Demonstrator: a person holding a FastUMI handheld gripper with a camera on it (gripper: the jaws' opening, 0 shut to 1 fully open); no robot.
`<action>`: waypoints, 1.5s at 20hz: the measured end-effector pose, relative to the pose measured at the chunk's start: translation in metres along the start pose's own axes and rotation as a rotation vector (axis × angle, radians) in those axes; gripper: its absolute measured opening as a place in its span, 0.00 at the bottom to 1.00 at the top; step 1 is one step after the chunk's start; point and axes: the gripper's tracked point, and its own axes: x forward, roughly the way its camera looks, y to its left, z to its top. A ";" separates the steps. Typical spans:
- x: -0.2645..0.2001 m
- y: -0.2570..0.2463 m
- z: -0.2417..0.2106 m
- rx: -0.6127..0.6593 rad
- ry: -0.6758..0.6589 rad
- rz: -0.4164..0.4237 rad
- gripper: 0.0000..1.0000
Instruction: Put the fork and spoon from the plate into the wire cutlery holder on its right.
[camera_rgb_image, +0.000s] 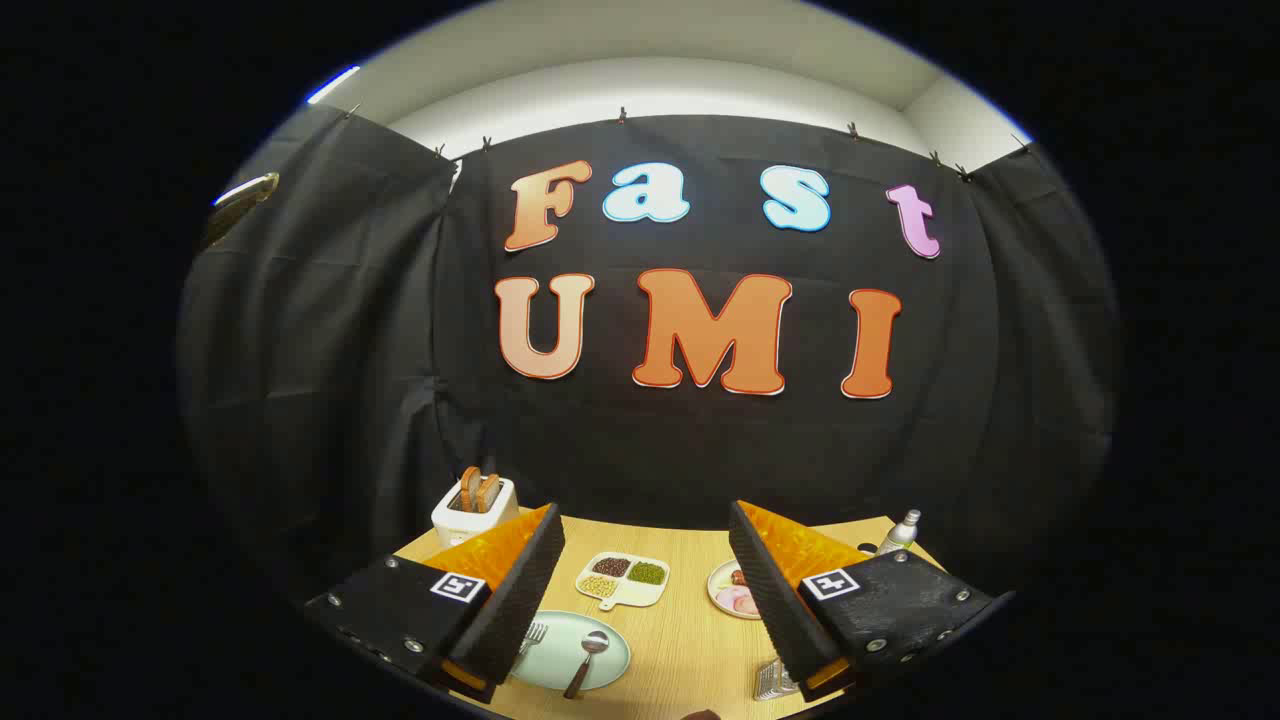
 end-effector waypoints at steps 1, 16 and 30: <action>0.001 0.000 0.000 0.000 -0.001 -0.001 0.99; 0.000 0.003 0.000 -0.020 0.000 0.000 0.99; 0.000 0.010 -0.003 -0.032 0.007 0.025 0.99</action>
